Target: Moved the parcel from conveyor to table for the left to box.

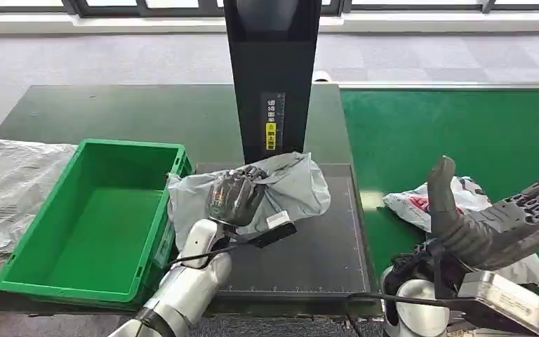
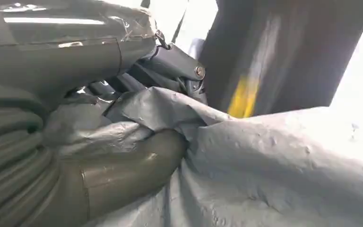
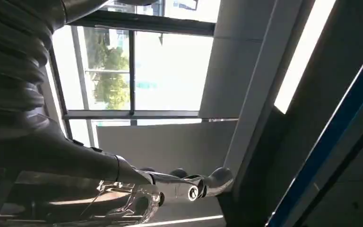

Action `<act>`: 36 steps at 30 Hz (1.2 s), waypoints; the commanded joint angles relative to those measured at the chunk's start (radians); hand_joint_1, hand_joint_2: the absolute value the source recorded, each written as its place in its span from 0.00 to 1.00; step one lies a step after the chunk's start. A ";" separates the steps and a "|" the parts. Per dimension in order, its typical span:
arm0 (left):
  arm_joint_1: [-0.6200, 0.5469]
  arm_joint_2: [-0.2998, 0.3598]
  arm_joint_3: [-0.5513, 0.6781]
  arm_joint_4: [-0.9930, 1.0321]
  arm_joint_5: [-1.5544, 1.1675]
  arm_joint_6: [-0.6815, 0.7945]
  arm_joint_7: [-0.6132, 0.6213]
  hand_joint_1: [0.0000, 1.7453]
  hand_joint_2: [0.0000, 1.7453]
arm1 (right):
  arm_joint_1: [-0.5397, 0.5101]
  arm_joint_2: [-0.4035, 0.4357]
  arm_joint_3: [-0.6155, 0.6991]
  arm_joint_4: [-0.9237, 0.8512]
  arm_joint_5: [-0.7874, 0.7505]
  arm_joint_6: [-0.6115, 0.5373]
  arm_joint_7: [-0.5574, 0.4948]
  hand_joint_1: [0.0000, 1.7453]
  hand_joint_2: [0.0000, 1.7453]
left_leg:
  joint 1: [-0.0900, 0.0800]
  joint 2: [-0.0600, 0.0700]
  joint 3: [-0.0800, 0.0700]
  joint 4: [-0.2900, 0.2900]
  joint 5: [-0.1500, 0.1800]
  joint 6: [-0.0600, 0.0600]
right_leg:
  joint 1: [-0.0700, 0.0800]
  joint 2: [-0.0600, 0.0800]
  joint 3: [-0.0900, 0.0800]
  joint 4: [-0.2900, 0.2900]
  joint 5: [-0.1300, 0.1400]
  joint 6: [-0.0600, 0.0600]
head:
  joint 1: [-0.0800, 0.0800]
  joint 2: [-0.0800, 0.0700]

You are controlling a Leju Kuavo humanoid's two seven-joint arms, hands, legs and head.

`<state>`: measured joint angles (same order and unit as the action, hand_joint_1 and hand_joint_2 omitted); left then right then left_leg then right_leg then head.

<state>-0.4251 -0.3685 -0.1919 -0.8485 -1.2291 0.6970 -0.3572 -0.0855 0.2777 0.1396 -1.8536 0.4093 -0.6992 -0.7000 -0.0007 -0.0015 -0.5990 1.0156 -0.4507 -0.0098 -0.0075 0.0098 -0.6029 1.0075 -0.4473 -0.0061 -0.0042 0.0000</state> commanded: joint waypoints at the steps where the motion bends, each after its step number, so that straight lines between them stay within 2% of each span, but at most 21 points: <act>1: 0.123 0.019 0.130 -0.862 0.088 0.001 -0.071 1.00 1.00 | 0.077 0.067 -0.015 0.059 0.008 0.001 0.002 0.00 1.00 | 0.001 0.003 0.000 0.000 -0.002 -0.001 | 0.001 0.002 -0.001 0.000 -0.001 -0.001 | 0.000 0.000; 6: 0.118 0.019 0.204 -0.997 0.196 0.001 -0.164 1.00 1.00 | 0.091 0.071 -0.016 0.042 0.014 0.001 0.002 0.00 1.00 | 0.001 0.003 0.002 -0.002 -0.001 -0.001 | 0.001 0.002 0.002 -0.002 -0.001 0.000 | 0.000 0.000; 14: 0.096 0.019 0.273 -1.002 0.154 0.001 -0.151 1.00 1.00 | 0.104 0.071 -0.023 0.020 0.013 0.001 0.002 0.00 1.00 | 0.001 -0.001 0.004 -0.003 -0.001 -0.001 | 0.001 -0.002 0.004 -0.003 -0.002 0.000 | 0.000 0.000; 17: 0.074 0.019 0.387 -1.024 0.240 0.001 -0.211 1.00 1.00 | 0.112 0.071 -0.028 0.018 0.014 0.001 0.002 0.00 1.00 | 0.001 0.000 0.005 -0.004 -0.001 -0.001 | 0.001 -0.001 0.005 -0.003 -0.001 0.000 | 0.000 0.000; 18: 0.070 0.019 0.411 -1.020 0.201 0.001 -0.195 1.00 1.00 | 0.113 0.071 -0.030 0.019 0.016 0.001 0.002 0.00 1.00 | 0.001 0.001 0.003 -0.003 -0.001 -0.001 | 0.000 0.000 0.003 -0.002 -0.001 0.000 | 0.000 0.000; 21: 0.038 0.019 0.488 -0.920 0.047 0.001 -0.093 1.00 1.00 | 0.127 0.071 -0.029 0.004 0.013 0.001 0.002 0.00 1.00 | 0.001 -0.001 0.004 -0.004 0.000 -0.002 | 0.001 -0.002 0.004 -0.003 -0.001 -0.001 | 0.000 0.000; 22: 0.060 0.019 0.496 -0.928 0.057 0.001 -0.102 1.00 1.00 | 0.131 0.071 -0.027 0.000 0.014 0.001 0.002 0.00 1.00 | 0.001 -0.002 0.003 -0.003 0.000 -0.001 | 0.001 -0.003 0.004 -0.002 -0.002 0.000 | 0.000 0.000; 23: 0.100 0.019 0.476 -0.904 -0.039 0.001 0.013 1.00 1.00 | 0.139 0.071 -0.020 0.002 0.019 0.001 0.002 0.00 1.00 | 0.001 -0.003 0.006 -0.005 0.000 -0.002 | 0.001 -0.004 0.006 -0.004 -0.002 -0.001 | 0.000 0.000; 24: -0.004 0.019 0.539 -0.780 -0.061 0.001 -0.010 1.00 1.00 | 0.142 0.071 -0.017 0.000 0.021 0.001 0.002 0.00 1.00 | 0.000 -0.003 0.004 -0.003 0.000 -0.001 | 0.000 -0.003 0.004 -0.002 -0.001 0.000 | 0.000 0.000; 25: -0.015 0.019 0.579 -0.745 -0.059 0.001 -0.046 1.00 1.00 | 0.145 0.071 -0.015 -0.002 0.022 0.001 0.002 0.00 1.00 | 0.000 -0.006 0.005 -0.005 0.001 -0.002 | 0.001 -0.007 0.006 -0.003 -0.002 -0.001 | 0.000 0.000; 26: -0.001 0.019 0.552 -0.743 -0.083 0.001 -0.007 1.00 1.00 | 0.143 0.071 -0.014 0.003 0.023 0.001 0.002 0.00 1.00 | 0.001 -0.006 0.006 -0.006 0.001 -0.002 | 0.001 -0.007 0.007 -0.004 -0.002 -0.001 | 0.000 0.000; 27: -0.028 0.019 0.592 -0.681 -0.092 0.001 -0.031 1.00 1.00 | 0.146 0.071 -0.012 0.003 0.024 0.001 0.002 0.00 1.00 | 0.000 -0.005 0.005 -0.004 0.001 -0.001 | 0.000 -0.006 0.005 -0.003 -0.002 0.000 | 0.000 0.000; 29: 0.000 0.019 0.561 -0.690 -0.112 0.001 0.008 1.00 1.00 | 0.145 0.071 -0.011 0.008 0.025 0.001 0.002 0.00 1.00 | 0.000 -0.005 0.004 -0.004 0.001 -0.001 | 0.000 -0.006 0.005 -0.003 -0.002 0.000 | 0.000 0.000; 30: -0.069 0.025 0.561 -0.620 -0.154 0.001 0.047 1.00 1.00 | 0.117 0.068 -0.023 0.035 0.015 0.001 0.002 0.00 1.00 | 0.000 -0.005 0.005 -0.005 0.001 -0.001 | 0.000 -0.005 0.006 -0.003 -0.001 0.000 | 0.000 0.000; 31: -0.013 0.019 0.612 -0.643 -0.097 0.001 -0.045 1.00 1.00 | 0.135 0.071 -0.015 0.021 0.024 0.001 0.002 0.00 1.00 | 0.001 -0.002 0.004 -0.003 0.000 -0.001 | 0.001 -0.002 0.004 -0.003 -0.001 0.000 | 0.000 0.000; 34: -0.043 0.019 0.596 -0.605 -0.140 0.001 0.002 1.00 1.00 | 0.142 0.071 -0.009 0.015 0.025 0.001 0.002 0.00 1.00 | 0.000 -0.002 0.003 -0.003 0.001 -0.001 | 0.000 -0.003 0.003 -0.002 -0.001 -0.001 | 0.000 0.000; 36: -0.020 0.019 0.615 -0.612 -0.118 0.001 -0.032 1.00 1.00 | 0.140 0.071 -0.011 0.018 0.025 0.001 0.002 0.00 1.00 | 0.001 -0.004 0.005 -0.005 0.001 -0.001 | 0.001 -0.004 0.006 -0.004 -0.001 -0.001 | 0.000 0.000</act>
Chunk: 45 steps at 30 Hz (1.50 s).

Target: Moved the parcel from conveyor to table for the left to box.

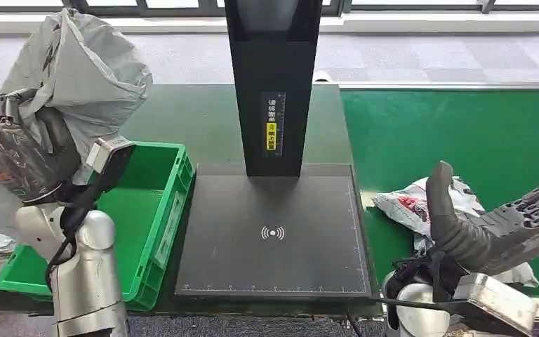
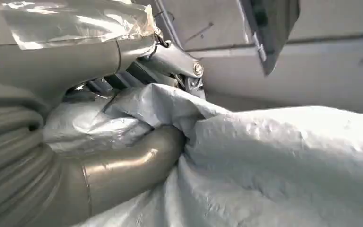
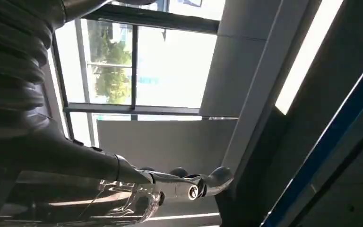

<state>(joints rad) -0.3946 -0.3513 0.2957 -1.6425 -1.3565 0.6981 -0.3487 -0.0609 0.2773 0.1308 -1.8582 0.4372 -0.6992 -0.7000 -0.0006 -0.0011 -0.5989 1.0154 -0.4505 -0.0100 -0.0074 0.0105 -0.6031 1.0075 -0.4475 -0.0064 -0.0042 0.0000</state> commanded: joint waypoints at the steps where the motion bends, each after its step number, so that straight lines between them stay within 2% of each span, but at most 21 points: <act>1: -0.078 0.002 0.099 0.213 -0.053 0.000 0.028 1.00 1.00 | 0.118 0.072 0.004 0.032 0.012 0.001 0.002 0.00 1.00 | 0.001 -0.002 0.005 -0.004 0.000 -0.001 | 0.001 -0.003 0.006 -0.004 -0.001 0.000 | 0.000 0.000; 13: -0.087 0.002 0.100 0.239 -0.074 0.000 0.045 1.00 1.00 | 0.112 0.072 0.010 0.055 0.030 0.001 0.002 0.00 1.00 | 0.001 -0.005 0.004 -0.004 0.000 -0.001 | 0.001 -0.006 0.005 -0.003 -0.001 0.000 | 0.000 0.000; 18: -0.087 0.002 0.100 0.239 -0.074 0.000 0.045 1.00 1.00 | 0.112 0.072 0.010 0.055 0.030 0.001 0.002 0.00 1.00 | 0.001 -0.002 0.002 -0.002 0.000 -0.001 | 0.001 -0.003 0.003 -0.002 -0.001 0.000 | 0.000 0.000; 34: -0.087 0.002 0.100 0.239 -0.074 0.000 0.045 1.00 1.00 | 0.112 0.072 0.010 0.055 0.030 0.001 0.002 0.00 1.00 | 0.001 -0.002 0.004 -0.003 0.000 -0.001 | 0.001 -0.004 0.005 -0.003 -0.001 0.000 | 0.000 0.000; 38: -0.093 0.002 0.097 0.291 -0.078 0.000 0.070 1.00 1.00 | 0.105 0.072 0.009 0.060 0.030 0.001 0.002 0.00 1.00 | 0.001 -0.003 0.004 -0.003 0.000 -0.001 | 0.001 -0.005 0.005 -0.003 -0.001 0.000 | 0.000 0.000; 39: -0.064 0.058 -0.033 0.280 -0.093 0.000 0.218 1.00 1.00 | 0.105 0.072 0.010 0.062 0.030 0.001 0.002 0.00 1.00 | 0.001 -0.003 0.005 -0.004 0.000 -0.001 | 0.001 -0.005 0.006 -0.004 -0.001 0.000 | 0.000 0.000; 42: -0.074 0.011 0.051 0.305 -0.097 0.000 0.139 1.00 1.00 | 0.103 0.072 0.007 0.066 0.031 0.001 0.002 0.00 1.00 | 0.001 -0.004 0.005 -0.004 0.000 -0.001 | 0.001 -0.005 0.006 -0.004 -0.001 0.000 | 0.000 0.000; 45: -0.066 0.003 0.127 0.352 -0.056 0.000 0.051 1.00 1.00 | 0.103 0.072 0.008 0.070 0.033 0.001 0.002 0.00 1.00 | 0.001 -0.002 0.006 -0.005 0.000 -0.001 | 0.001 -0.004 0.007 -0.004 -0.001 0.000 | 0.000 0.000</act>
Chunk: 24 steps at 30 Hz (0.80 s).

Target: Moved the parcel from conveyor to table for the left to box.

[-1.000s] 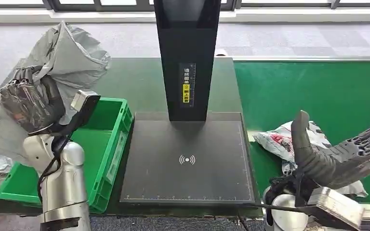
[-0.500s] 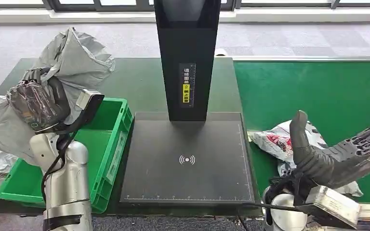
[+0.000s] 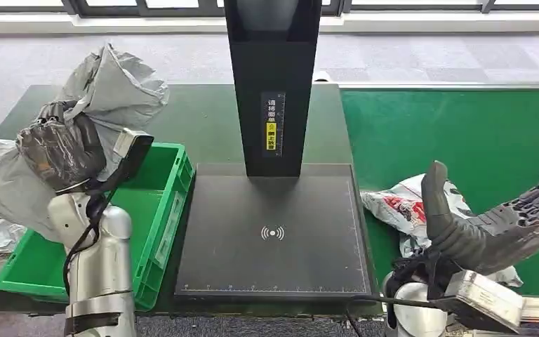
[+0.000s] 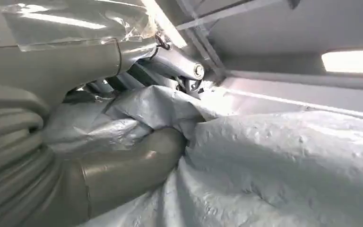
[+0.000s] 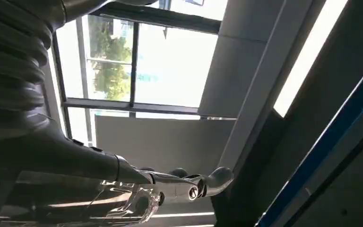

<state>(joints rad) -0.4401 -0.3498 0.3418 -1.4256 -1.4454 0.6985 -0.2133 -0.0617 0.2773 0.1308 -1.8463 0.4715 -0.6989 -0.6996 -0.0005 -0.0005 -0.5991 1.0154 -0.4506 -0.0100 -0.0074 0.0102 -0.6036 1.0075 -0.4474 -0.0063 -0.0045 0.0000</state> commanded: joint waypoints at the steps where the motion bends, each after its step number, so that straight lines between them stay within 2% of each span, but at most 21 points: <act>1: -0.056 0.001 0.083 0.189 0.003 0.000 -0.062 1.00 1.00 | 0.108 0.072 0.003 0.059 -0.001 0.001 0.001 0.00 1.00 | 0.000 -0.002 0.005 -0.004 0.000 -0.001 | 0.000 -0.002 0.006 -0.003 -0.001 0.000 | 0.000 0.000; 6: -0.047 0.001 0.104 0.208 -0.021 0.000 -0.053 1.00 1.00 | 0.112 0.069 0.005 0.059 0.004 0.001 0.012 0.00 1.00 | 0.001 -0.003 0.004 -0.003 0.000 -0.001 | 0.001 -0.003 0.005 -0.003 -0.001 0.000 | 0.000 0.000; 7: -0.047 0.001 0.104 0.208 -0.021 0.000 -0.053 0.00 1.00 | 0.112 0.069 0.005 0.059 0.004 0.001 0.012 0.00 1.00 | 0.001 -0.003 0.005 -0.004 0.000 -0.001 | 0.001 -0.004 0.006 -0.004 -0.001 0.000 | 0.000 0.000; 8: -0.041 0.001 0.132 0.189 -0.020 0.000 0.023 0.00 1.00 | 0.110 0.053 0.014 0.105 -0.002 0.001 0.001 0.00 1.00 | 0.001 -0.003 0.004 -0.003 0.000 -0.001 | 0.001 -0.003 0.005 -0.003 -0.001 0.000 | 0.000 0.000; 24: -0.025 0.003 0.152 0.177 0.003 0.000 -0.011 0.00 1.00 | 0.108 0.047 0.014 0.108 -0.007 0.001 0.001 0.00 1.00 | 0.001 -0.002 0.003 -0.002 0.000 -0.001 | 0.001 -0.002 0.003 -0.002 -0.001 0.000 | 0.000 0.000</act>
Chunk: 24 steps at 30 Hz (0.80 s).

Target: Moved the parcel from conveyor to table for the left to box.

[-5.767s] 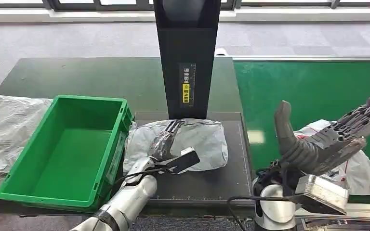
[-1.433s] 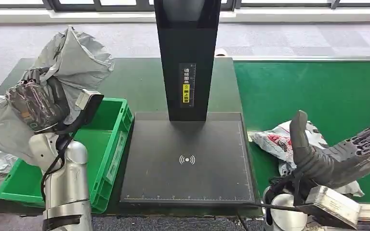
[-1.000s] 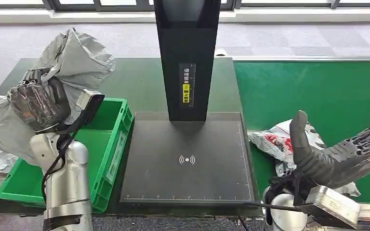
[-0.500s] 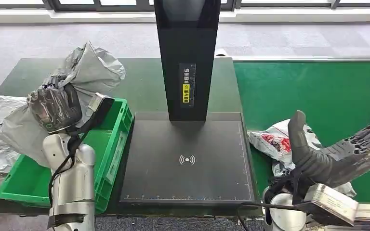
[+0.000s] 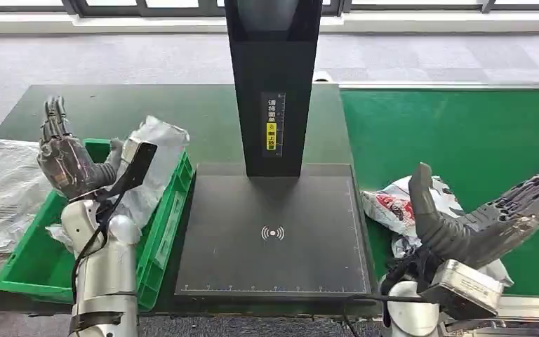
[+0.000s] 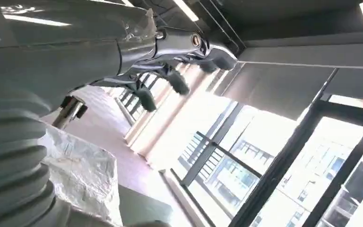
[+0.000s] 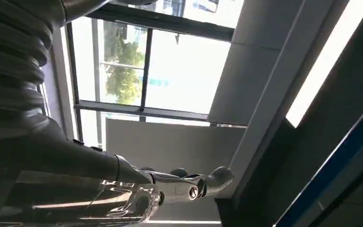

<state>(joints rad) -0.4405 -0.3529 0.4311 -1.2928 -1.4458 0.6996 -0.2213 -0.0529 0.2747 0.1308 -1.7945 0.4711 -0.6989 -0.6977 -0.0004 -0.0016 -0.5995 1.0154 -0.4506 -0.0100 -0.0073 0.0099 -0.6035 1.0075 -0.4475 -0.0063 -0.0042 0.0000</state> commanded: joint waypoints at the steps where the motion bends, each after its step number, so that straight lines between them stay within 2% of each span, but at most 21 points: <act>1: -0.024 0.006 0.062 0.045 0.004 -0.001 -0.003 0.00 1.00 | 0.099 0.050 0.014 0.056 -0.007 0.001 0.000 0.00 1.00 | 0.000 -0.002 0.004 -0.003 0.000 -0.001 | 0.000 -0.002 0.005 -0.003 -0.001 0.000 | 0.000 0.000; 15: -0.017 0.004 0.096 0.024 0.020 -0.001 -0.010 0.00 1.00 | 0.098 0.058 -0.010 0.065 0.007 0.018 0.000 0.00 1.00 | 0.001 -0.001 0.006 -0.004 0.000 -0.001 | 0.001 -0.002 0.006 -0.004 -0.001 0.000 | 0.000 0.000; 19: -0.024 0.004 0.143 -0.002 0.060 -0.001 -0.010 0.00 1.00 | 0.106 0.059 -0.027 0.063 0.012 0.024 0.000 0.00 1.00 | 0.001 -0.001 0.006 -0.004 -0.001 -0.001 | 0.001 -0.002 0.007 -0.004 -0.001 0.000 | 0.000 0.000; 20: -0.029 0.004 0.196 -0.050 0.227 -0.001 -0.156 0.00 1.00 | 0.077 0.049 -0.113 0.164 0.233 0.099 0.205 0.00 1.00 | 0.001 -0.001 0.004 -0.002 -0.001 -0.001 | 0.001 -0.001 0.004 -0.003 -0.001 0.000 | 0.000 0.000; 21: -0.023 0.004 0.184 -0.043 0.268 -0.001 -0.164 0.00 1.00 | 0.053 0.050 -0.168 0.219 0.301 0.101 0.234 0.00 1.00 | 0.002 0.000 0.004 -0.003 -0.001 -0.001 | 0.002 -0.001 0.005 -0.003 0.000 0.000 | 0.000 0.000; 22: -0.016 0.004 0.171 -0.037 0.338 -0.001 -0.193 0.00 1.00 | 0.026 0.055 -0.238 0.287 0.433 0.066 0.285 0.00 1.00 | 0.002 0.001 0.007 -0.005 0.000 -0.001 | 0.002 0.000 0.007 -0.005 0.000 0.000 | 0.000 0.000; 23: 0.001 0.004 0.020 0.106 0.715 -0.024 -0.386 0.00 1.00 | -0.007 0.067 -0.366 0.365 0.810 0.021 0.530 0.00 1.00 | 0.002 0.000 0.006 -0.004 0.000 -0.001 | 0.002 -0.001 0.007 -0.005 0.000 0.000 | 0.000 0.000; 24: 0.026 0.008 -0.042 0.100 0.976 -0.170 -0.373 0.00 1.00 | -0.028 0.052 -0.447 0.422 1.025 0.014 0.640 0.00 1.00 | 0.002 0.000 0.006 -0.004 0.000 -0.001 | 0.002 -0.001 0.007 -0.005 0.001 0.000 | 0.000 0.000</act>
<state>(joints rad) -0.4397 -0.3525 0.5181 -1.3302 -1.2468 0.7000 -0.3469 -0.0496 0.2731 0.1068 -1.7414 0.6798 -0.6240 -0.5330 -0.0001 -0.0006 -0.5991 1.0153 -0.4509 -0.0102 -0.0069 0.0108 -0.6035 1.0075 -0.4475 -0.0064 -0.0038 0.0000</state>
